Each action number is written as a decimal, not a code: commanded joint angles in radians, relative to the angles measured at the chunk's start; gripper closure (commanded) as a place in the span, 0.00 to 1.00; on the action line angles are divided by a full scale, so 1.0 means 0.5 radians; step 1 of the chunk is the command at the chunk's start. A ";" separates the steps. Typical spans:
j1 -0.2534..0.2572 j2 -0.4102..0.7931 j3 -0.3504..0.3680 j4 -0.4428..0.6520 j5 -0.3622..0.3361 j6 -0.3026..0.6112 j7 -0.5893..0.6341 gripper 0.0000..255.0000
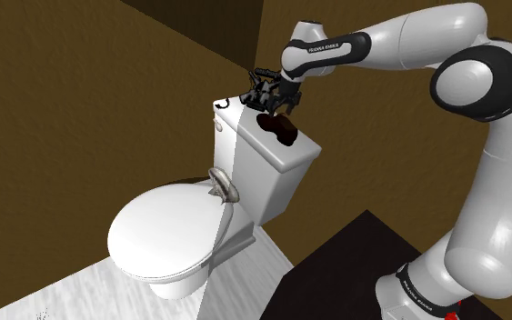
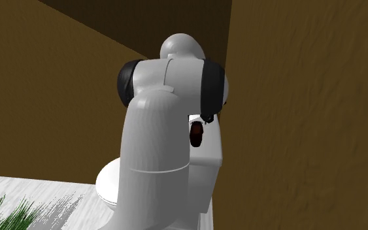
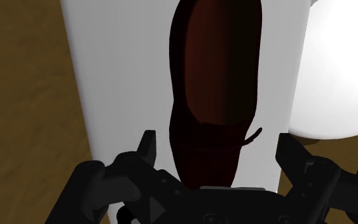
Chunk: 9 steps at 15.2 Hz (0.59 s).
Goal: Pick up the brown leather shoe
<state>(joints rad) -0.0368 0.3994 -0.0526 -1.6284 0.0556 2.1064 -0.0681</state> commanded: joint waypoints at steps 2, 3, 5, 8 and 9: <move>0.000 0.006 0.000 -0.009 0.001 0.017 -0.001 1.00; -0.001 0.006 0.000 -0.010 0.001 0.017 -0.002 1.00; -0.001 0.006 0.000 -0.009 0.001 0.017 -0.002 1.00; -0.001 0.007 0.000 -0.008 0.001 0.016 -0.002 1.00; -0.001 0.008 0.000 -0.008 0.001 0.017 -0.002 1.00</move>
<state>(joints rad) -0.0374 0.4015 -0.0527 -1.6320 0.0562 2.1143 -0.0692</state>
